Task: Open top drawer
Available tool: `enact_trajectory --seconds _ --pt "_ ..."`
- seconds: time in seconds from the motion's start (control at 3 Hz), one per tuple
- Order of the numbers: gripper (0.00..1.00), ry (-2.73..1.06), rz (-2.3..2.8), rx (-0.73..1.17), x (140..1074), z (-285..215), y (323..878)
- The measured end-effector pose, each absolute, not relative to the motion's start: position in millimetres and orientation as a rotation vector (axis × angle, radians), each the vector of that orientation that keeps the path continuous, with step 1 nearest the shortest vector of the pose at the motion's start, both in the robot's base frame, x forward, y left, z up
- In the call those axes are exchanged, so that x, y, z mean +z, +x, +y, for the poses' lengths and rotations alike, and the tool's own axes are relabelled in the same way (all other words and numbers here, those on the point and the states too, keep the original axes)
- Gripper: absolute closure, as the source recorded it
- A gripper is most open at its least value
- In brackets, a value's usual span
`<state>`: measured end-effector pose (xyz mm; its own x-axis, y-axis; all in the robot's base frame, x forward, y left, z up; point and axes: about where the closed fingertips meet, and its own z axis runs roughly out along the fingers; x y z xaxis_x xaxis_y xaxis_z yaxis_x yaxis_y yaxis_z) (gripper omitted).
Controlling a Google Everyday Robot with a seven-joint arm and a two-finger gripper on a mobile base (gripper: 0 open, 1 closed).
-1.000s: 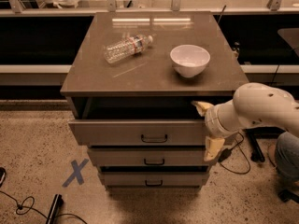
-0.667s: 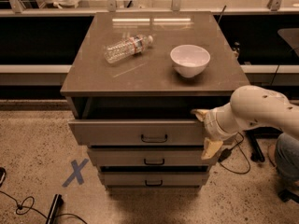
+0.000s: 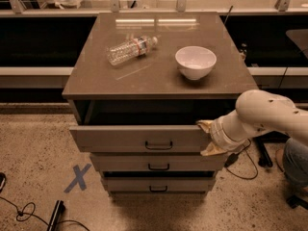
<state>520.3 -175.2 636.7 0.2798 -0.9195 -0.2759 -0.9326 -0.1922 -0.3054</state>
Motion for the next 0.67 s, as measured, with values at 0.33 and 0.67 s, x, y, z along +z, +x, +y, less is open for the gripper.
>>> enact_trajectory --seconds 0.33,0.67 --pt "0.6 -2.173 1.664 0.086 639.2 -175.6 502.0" --pt "0.57 -2.182 1.65 0.111 650.9 -177.1 484.2"
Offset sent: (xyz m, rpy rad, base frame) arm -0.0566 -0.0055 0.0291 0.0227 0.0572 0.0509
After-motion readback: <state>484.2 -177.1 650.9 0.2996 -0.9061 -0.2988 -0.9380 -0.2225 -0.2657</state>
